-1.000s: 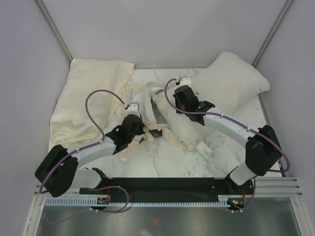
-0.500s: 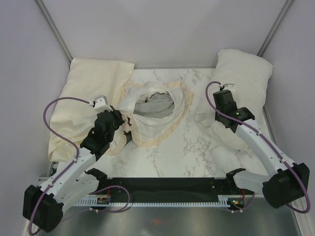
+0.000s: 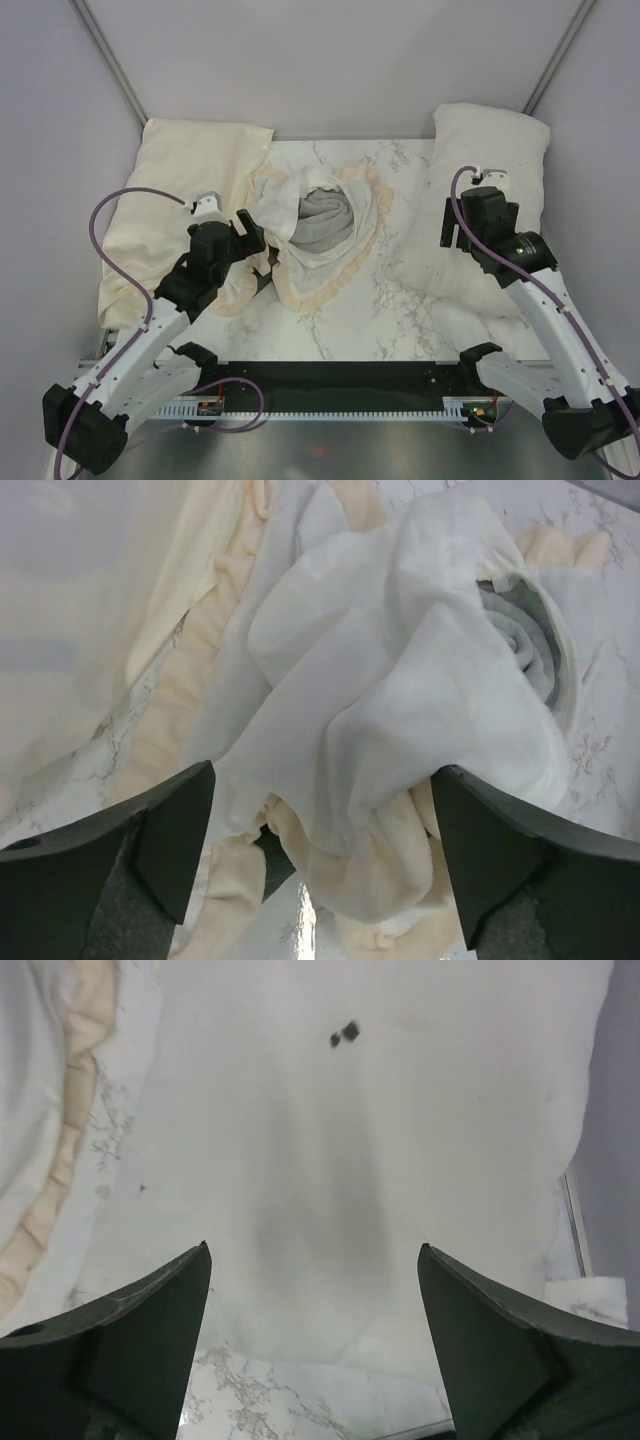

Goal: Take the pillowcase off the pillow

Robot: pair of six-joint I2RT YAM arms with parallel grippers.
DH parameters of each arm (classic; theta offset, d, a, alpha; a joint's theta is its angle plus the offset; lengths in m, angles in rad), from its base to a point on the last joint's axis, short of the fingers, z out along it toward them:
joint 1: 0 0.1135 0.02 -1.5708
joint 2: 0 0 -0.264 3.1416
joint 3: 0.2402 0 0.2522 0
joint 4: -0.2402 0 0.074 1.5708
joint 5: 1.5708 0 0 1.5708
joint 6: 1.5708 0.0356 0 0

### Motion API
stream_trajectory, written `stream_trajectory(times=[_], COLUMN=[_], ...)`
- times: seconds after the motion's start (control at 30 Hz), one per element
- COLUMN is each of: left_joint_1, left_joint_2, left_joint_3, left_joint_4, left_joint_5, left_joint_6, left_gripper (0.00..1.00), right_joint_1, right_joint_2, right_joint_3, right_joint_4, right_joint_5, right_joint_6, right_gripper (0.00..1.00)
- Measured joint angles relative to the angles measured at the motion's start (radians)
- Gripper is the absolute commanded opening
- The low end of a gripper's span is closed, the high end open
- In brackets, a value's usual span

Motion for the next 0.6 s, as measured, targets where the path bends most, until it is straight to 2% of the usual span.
stream_trajectory(times=[0.13,0.33,0.6], left_joint_1=[0.0,0.0,0.0], left_joint_2=[-0.02,-0.029,-0.085], left_joint_3=[0.086,0.292,0.348], left_joint_4=[-0.105,-0.254,-0.332], left_joint_5=[0.0,0.018,0.008], left_joint_6=[0.0,0.042,0.119], left_gripper=[1.0,1.0,1.0], right_joint_1=[0.0,-0.002,-0.002], right_joint_2=[-0.05,-0.131,-0.251], right_joint_3=[0.053,0.071,0.026], right_joint_4=[0.01,0.058,0.223], right_joint_5=[-0.055,-0.149,-0.232], right_joint_6=[-0.011,-0.038,-0.052], right_gripper=[0.96,0.98,0.98])
